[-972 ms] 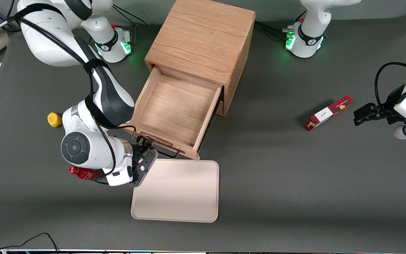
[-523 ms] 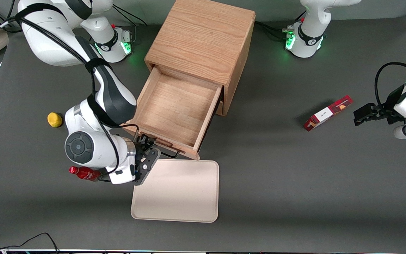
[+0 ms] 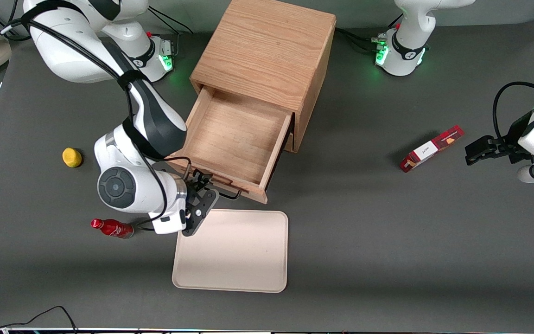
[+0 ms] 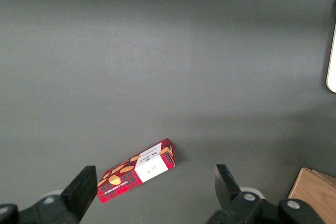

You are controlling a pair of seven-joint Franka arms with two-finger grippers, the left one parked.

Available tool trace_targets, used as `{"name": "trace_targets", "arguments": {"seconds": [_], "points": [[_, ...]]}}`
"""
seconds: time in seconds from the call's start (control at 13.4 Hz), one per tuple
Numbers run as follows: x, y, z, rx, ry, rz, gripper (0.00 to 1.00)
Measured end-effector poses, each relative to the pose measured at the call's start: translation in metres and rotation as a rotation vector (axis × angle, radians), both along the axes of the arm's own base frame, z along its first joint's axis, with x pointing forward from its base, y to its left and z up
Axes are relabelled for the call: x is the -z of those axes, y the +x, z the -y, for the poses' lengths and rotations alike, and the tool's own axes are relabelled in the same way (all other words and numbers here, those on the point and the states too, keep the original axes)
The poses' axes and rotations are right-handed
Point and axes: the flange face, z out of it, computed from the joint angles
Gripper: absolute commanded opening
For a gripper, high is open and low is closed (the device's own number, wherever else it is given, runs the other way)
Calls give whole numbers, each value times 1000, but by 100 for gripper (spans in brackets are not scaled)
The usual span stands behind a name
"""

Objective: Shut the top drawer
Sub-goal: 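Push the drawer front with the right gripper into the cabinet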

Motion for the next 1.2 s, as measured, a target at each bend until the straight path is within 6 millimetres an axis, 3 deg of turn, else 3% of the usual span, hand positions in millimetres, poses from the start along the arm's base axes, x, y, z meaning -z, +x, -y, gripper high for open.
{"name": "trace_targets", "arguments": {"seconds": [0.9, 1.2], "points": [[3, -55, -36, -13, -42, -70, 100], [-4, -84, -61, -5, -61, -88, 100]]}}
